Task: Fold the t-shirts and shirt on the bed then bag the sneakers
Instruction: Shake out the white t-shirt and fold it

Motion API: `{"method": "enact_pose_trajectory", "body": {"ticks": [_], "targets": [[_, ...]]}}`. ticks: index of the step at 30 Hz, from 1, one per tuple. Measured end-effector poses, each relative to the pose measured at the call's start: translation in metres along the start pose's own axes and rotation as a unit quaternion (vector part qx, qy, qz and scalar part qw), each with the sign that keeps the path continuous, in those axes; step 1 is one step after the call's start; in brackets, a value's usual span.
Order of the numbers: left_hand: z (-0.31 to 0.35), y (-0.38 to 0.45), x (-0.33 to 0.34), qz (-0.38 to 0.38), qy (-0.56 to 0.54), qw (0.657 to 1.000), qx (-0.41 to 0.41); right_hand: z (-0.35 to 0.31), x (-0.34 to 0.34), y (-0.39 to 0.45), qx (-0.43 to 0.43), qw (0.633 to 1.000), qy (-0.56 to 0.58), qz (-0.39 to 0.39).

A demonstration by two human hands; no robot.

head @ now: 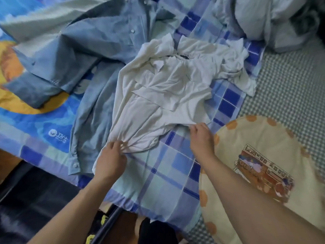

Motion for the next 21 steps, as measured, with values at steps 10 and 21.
{"method": "enact_pose_trajectory", "body": {"ticks": [10,21], "targets": [[0.110,-0.090,-0.051,-0.046,-0.099,0.982,0.152,0.051,-0.142,-0.180,0.117,0.985,0.124,0.039],[0.220,-0.246,-0.025,0.069,-0.115,0.968,0.212,-0.013,-0.275,-0.284,-0.018,0.951,0.302,-0.059]]}}
Point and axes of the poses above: each hand's wrist, its own y-axis towards the middle knuckle, its own x-axis out of the palm, z = x × y, the point moved 5 cm from there along y, towards the middle knuckle, and after that the axes turned 10 degrees about y, right-handed, at the moved point
